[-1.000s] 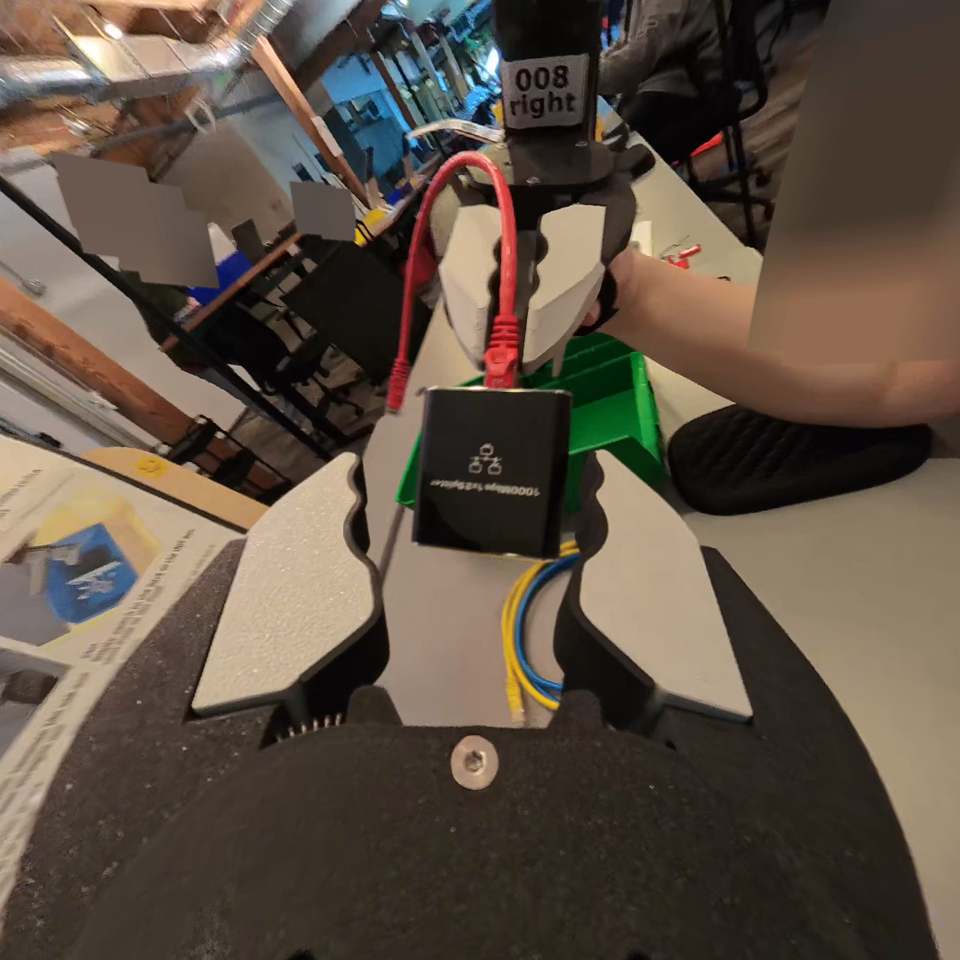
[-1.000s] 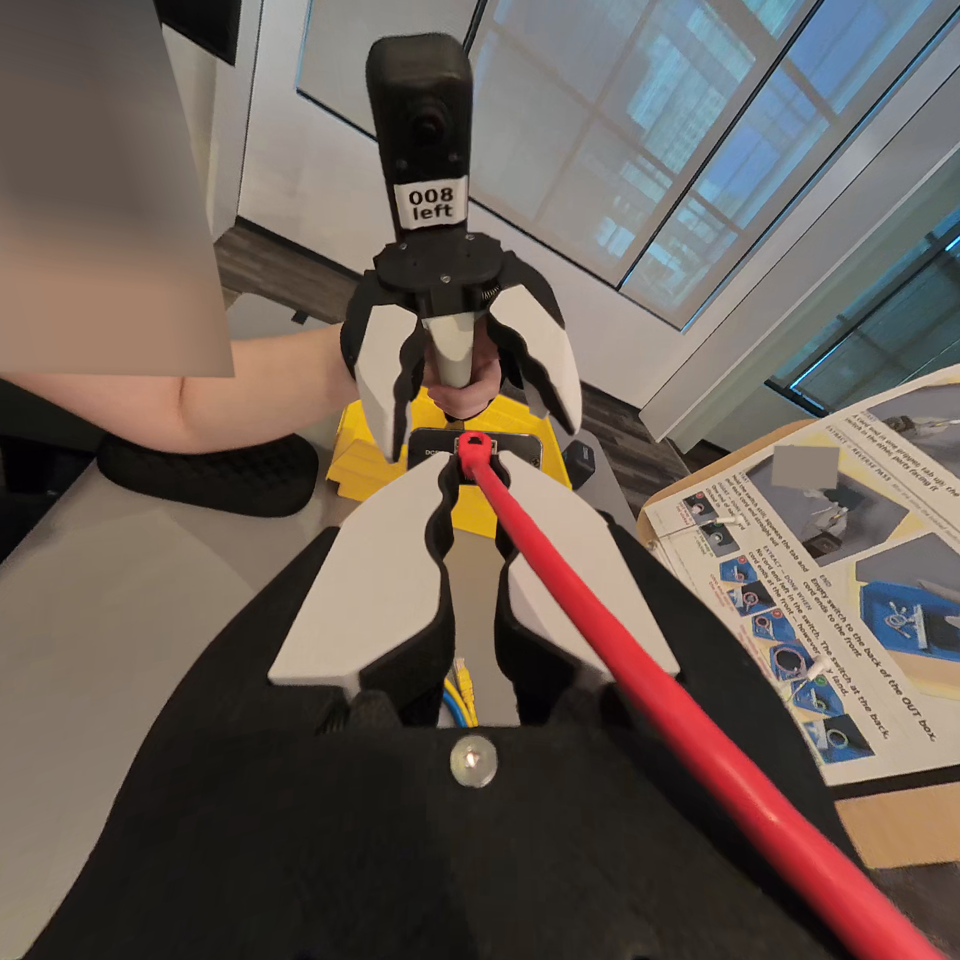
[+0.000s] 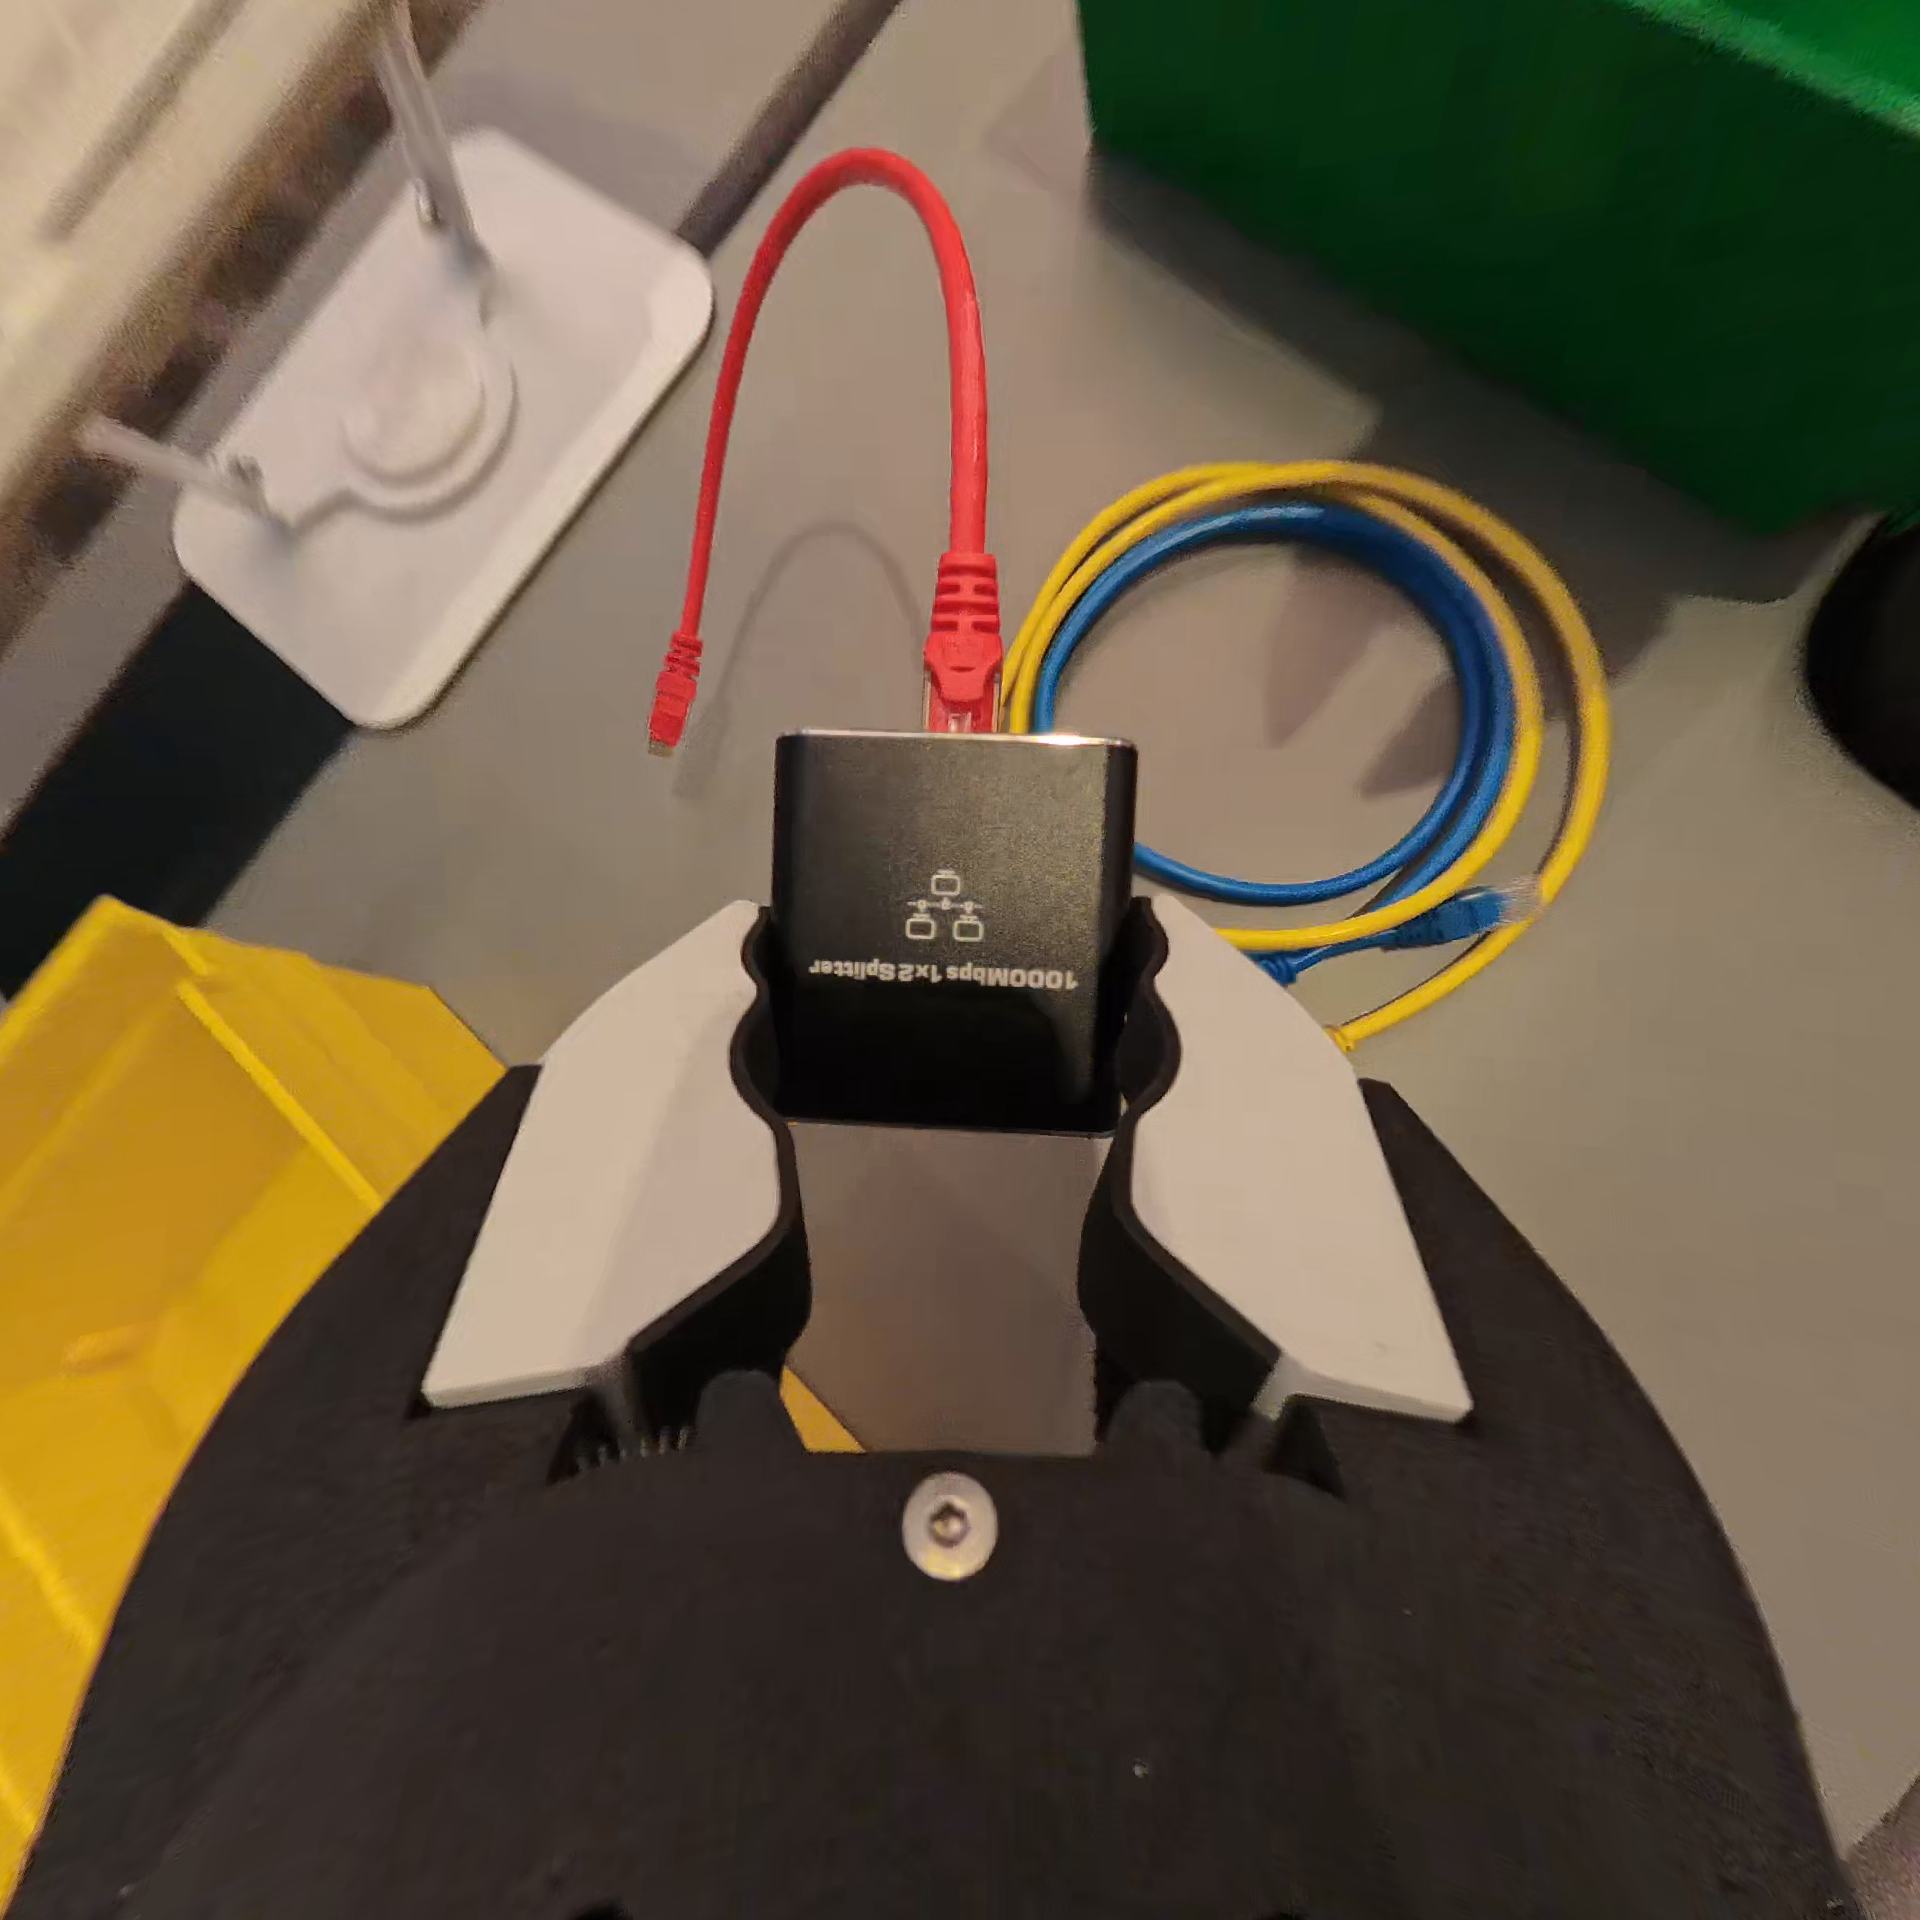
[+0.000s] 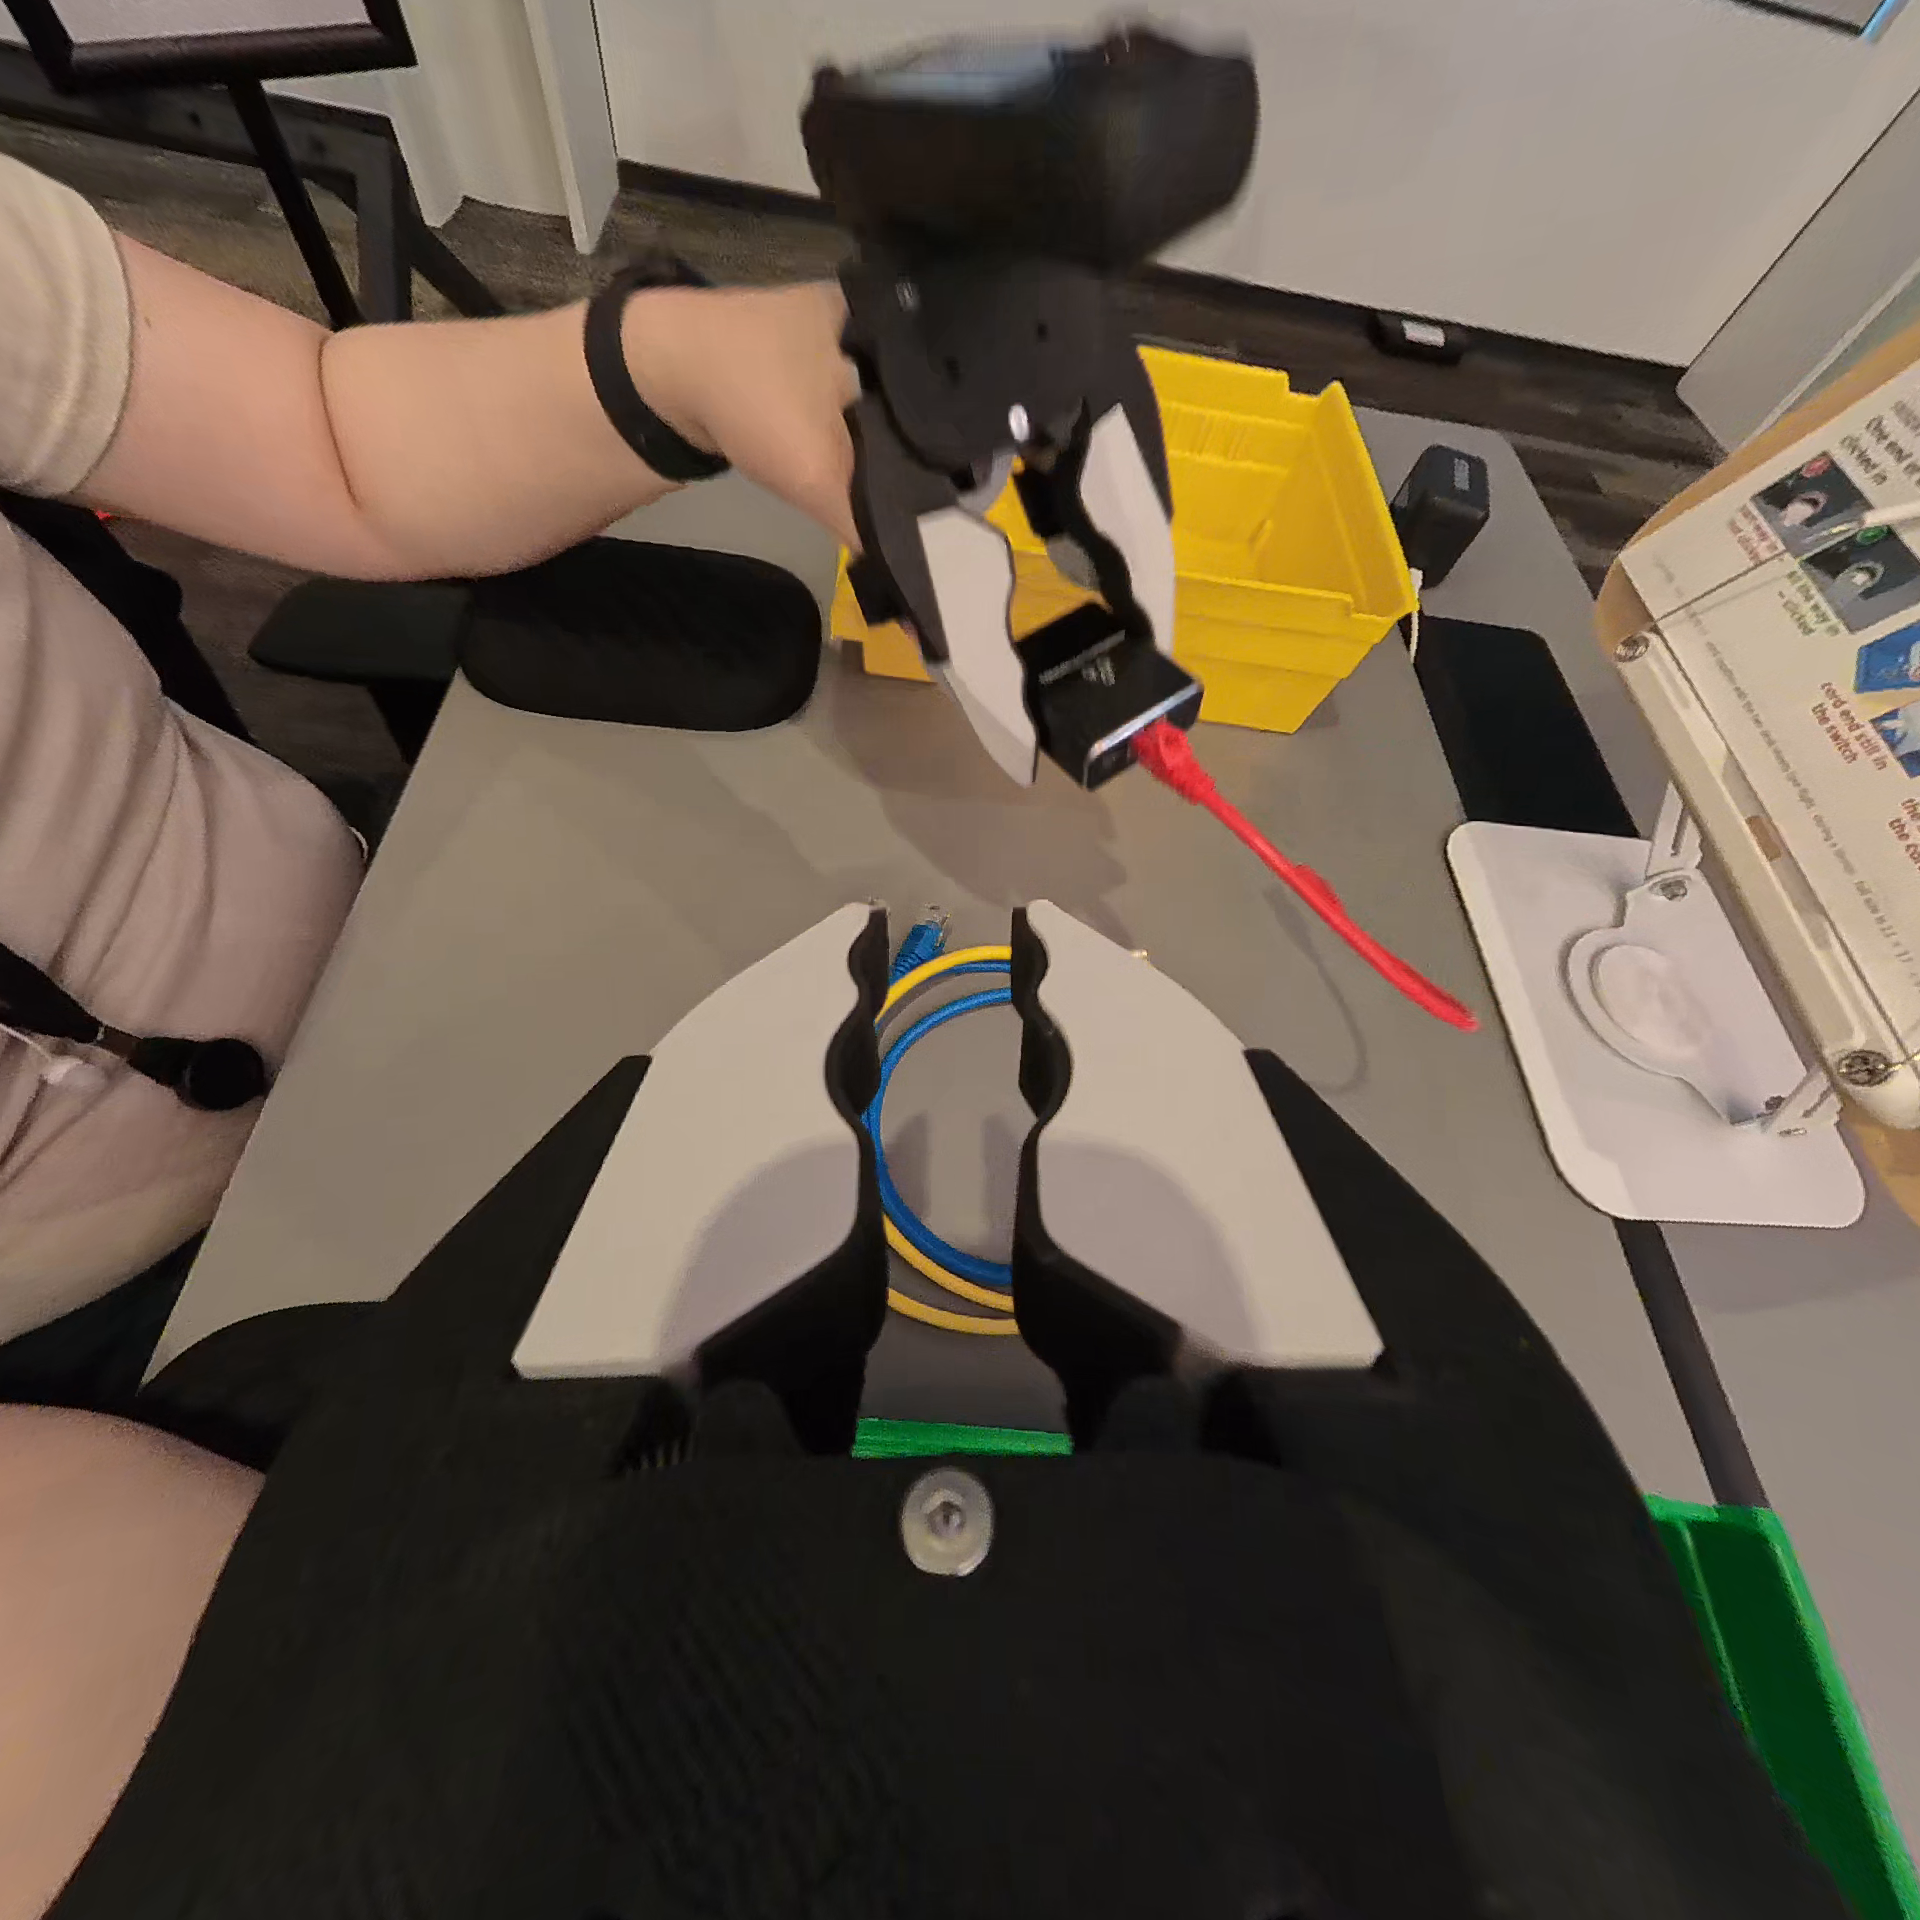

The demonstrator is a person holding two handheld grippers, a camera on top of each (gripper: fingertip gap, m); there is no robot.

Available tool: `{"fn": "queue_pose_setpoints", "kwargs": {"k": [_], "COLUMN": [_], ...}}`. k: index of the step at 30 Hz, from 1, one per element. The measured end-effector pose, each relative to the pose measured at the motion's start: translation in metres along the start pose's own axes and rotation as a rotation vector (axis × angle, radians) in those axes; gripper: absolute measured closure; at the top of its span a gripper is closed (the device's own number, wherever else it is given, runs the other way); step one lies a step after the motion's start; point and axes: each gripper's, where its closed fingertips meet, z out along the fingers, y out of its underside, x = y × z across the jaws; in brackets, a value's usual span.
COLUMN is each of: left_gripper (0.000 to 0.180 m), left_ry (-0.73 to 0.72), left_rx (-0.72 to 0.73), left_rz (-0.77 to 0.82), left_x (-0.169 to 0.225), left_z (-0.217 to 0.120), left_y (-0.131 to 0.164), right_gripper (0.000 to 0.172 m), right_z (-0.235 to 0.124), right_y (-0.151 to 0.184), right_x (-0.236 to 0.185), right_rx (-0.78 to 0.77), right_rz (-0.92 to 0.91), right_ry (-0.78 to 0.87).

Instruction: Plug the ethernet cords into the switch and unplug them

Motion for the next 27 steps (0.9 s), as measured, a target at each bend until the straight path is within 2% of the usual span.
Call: {"fn": "queue_pose_setpoints", "kwargs": {"k": [5, 9, 17, 27], "left_gripper": [0.118, 0.118, 0.118, 0.118], "left_ry": [-0.095, -0.181, -0.087, 0.004], "left_rx": [-0.179, -0.239, -0.321, -0.327], "left_rz": [-0.191, -0.198, -0.305, -0.35], "left_x": [-0.009, -0.018, -0.01, 0.001], "left_z": [0.039, 0.061, 0.076, 0.083], "left_y": [0.036, 0.057, 0.087, 0.098], "right_gripper": [0.15, 0.15, 0.149, 0.149], "right_z": [0.002, 0.014, 0.046, 0.034], "right_y": [0.001, 0.007, 0.03, 0.034], "right_x": [-0.006, -0.004, 0.019, 0.03], "right_rx": [-0.035, -0.065, -0.218, -0.221], "right_rz": [-0.007, 0.007, 0.054, 0.08], "right_ry": [-0.005, -0.026, 0.045, 0.106]}}
